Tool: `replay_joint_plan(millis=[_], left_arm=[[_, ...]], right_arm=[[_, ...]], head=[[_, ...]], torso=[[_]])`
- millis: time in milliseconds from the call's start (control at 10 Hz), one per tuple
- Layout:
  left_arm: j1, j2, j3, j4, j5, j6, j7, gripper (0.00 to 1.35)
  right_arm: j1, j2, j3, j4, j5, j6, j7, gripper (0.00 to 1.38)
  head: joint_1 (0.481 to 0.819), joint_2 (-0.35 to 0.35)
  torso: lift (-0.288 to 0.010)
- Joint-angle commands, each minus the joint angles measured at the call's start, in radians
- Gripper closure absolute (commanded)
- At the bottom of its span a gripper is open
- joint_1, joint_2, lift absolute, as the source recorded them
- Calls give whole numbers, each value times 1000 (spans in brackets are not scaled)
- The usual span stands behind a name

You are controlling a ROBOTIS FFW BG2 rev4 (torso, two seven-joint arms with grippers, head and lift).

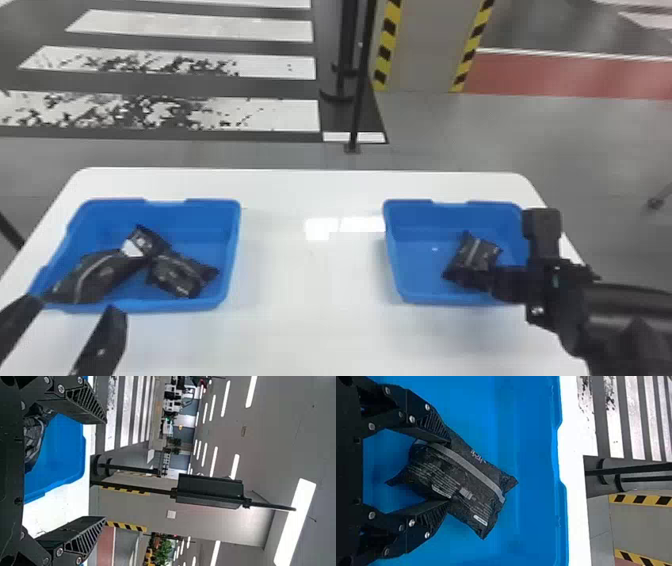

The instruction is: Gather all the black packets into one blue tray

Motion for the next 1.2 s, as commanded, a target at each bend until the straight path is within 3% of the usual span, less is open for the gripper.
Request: replay_joint_plan(millis=[0, 100, 200, 500, 700, 900, 1100], left_arm=[[-4, -3, 0, 0, 0, 5, 0, 176], [-4, -3, 0, 0, 0, 5, 0, 176], [-4, -3, 0, 0, 0, 5, 0, 176], [-6, -3, -10, 2, 2, 10, 0, 176], [-13, 5, -22, 2, 6, 20, 0, 176], [-31, 32, -56, 2, 40, 44, -2, 176], [-53, 60, -90, 2, 82, 64, -2, 176]], right_arm=[[-30, 0, 0, 40, 27, 28, 2, 659], [-25, 2, 0, 37, 29, 26, 4, 999], [-15, 3, 0, 28, 27, 14, 2, 1231], [49, 9, -6, -68, 27, -114, 2, 1280], [130, 5, -6, -242, 51, -178, 11, 1280], [233, -3, 8, -382, 56, -308, 46, 1280], [319, -6, 66, -412, 72, -534, 89, 1280]], head=[[695, -109], [695, -116], [695, -119], [695, -118], [695, -121], [695, -122], [695, -102]], torso=[[-110], [-110], [-110], [-110], [-110], [-110], [-110]])
